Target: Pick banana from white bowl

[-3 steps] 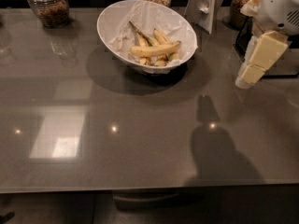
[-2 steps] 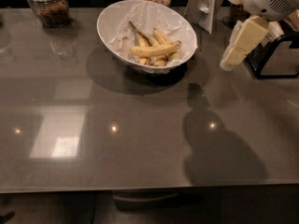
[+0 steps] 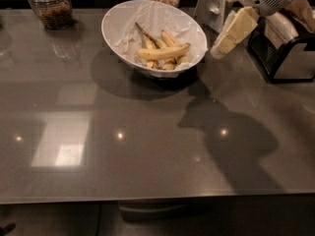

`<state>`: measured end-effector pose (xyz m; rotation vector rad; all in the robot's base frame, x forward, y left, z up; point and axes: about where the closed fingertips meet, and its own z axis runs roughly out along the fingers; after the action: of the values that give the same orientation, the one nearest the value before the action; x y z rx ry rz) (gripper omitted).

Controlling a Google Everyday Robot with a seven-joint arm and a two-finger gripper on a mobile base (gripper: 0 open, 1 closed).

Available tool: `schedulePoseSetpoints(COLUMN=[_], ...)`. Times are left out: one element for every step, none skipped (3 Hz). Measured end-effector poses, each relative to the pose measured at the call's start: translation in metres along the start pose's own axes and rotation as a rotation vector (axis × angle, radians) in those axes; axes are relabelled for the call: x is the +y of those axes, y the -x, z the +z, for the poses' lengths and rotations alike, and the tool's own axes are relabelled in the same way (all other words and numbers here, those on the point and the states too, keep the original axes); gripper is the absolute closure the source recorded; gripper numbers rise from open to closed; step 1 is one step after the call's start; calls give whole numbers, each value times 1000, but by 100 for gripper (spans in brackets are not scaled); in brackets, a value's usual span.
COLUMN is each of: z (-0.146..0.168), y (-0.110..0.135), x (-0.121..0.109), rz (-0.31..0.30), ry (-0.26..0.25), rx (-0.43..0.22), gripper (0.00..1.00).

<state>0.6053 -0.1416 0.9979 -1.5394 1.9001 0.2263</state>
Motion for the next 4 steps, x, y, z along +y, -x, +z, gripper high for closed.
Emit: schedulePoseSetpoints(z=[0,21,52,82], y=[0,5,20,32], x=[0,-11,-23,-26], rz=[0,-28,-73,-105], ry=[0,15,55,105], rx=[0,-43,-96,-127], gripper=[0,0,0,19])
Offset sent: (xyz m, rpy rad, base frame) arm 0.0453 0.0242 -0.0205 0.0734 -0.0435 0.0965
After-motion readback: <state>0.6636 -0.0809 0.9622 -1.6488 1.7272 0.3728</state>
